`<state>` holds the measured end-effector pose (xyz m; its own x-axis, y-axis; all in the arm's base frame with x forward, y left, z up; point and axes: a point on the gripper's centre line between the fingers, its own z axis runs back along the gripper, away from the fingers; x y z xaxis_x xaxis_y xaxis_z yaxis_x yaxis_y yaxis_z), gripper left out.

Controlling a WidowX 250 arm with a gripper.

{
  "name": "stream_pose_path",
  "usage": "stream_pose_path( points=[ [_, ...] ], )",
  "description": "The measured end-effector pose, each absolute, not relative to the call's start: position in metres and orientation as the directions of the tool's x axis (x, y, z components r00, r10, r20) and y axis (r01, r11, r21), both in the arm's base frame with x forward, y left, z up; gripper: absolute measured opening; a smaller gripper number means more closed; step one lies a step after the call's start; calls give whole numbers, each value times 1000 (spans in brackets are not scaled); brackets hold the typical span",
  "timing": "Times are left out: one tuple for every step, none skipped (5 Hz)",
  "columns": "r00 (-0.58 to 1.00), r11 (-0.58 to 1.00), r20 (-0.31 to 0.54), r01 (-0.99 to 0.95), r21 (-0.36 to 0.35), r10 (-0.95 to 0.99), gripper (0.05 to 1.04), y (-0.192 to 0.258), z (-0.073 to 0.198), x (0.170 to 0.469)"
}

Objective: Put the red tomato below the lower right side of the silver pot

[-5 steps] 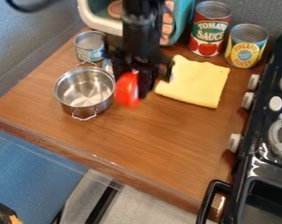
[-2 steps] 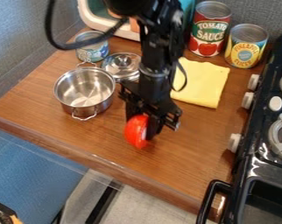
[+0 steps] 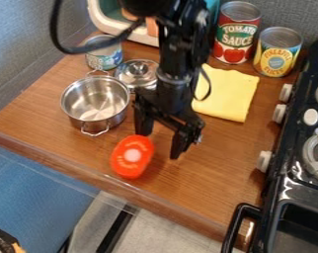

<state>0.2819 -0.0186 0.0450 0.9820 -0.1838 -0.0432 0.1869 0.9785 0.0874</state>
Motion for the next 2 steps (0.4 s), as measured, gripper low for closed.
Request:
stream_pose_path(
  points=[
    [985,981,8,171,86,-172,1006,-20,73,286],
    [990,988,34,131,83,-134,1001,-15,93,288]
  ],
)
